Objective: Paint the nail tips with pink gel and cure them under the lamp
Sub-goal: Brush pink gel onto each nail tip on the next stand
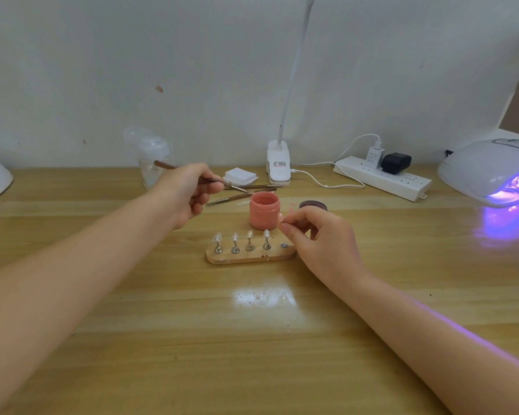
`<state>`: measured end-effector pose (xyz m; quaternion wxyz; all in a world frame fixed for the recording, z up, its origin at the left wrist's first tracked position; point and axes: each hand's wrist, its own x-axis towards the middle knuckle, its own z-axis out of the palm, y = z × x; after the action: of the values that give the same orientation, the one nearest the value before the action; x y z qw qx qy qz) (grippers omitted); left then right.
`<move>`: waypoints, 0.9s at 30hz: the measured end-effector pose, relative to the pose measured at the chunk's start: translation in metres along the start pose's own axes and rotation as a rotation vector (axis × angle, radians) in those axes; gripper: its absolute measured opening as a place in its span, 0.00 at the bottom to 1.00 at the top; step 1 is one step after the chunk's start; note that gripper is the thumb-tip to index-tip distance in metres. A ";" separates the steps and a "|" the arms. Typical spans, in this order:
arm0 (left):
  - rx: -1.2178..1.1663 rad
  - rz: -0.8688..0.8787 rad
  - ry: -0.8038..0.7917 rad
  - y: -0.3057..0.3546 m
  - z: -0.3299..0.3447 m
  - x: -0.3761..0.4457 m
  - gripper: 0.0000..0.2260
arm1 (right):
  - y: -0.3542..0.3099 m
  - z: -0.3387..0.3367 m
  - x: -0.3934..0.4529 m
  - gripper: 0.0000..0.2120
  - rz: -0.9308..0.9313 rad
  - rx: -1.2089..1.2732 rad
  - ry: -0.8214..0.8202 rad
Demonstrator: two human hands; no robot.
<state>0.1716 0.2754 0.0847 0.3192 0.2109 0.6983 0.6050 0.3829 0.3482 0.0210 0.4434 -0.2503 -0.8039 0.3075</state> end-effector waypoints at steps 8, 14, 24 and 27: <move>-0.085 0.323 0.154 -0.013 -0.006 -0.020 0.05 | 0.000 -0.001 0.000 0.03 -0.006 -0.021 -0.009; 0.205 0.865 -0.037 -0.043 0.006 -0.089 0.06 | -0.001 0.000 0.000 0.04 -0.007 -0.032 0.007; 0.359 0.950 -0.104 -0.064 0.009 -0.099 0.08 | -0.001 -0.001 0.000 0.02 -0.007 -0.049 0.002; 0.382 0.962 -0.097 -0.064 0.009 -0.100 0.06 | -0.001 -0.001 0.000 0.02 0.004 -0.051 -0.006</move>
<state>0.2544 0.2023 0.0407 -0.0071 0.5901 0.6048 0.5348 0.3835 0.3484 0.0220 0.4339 -0.2621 -0.8123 0.2885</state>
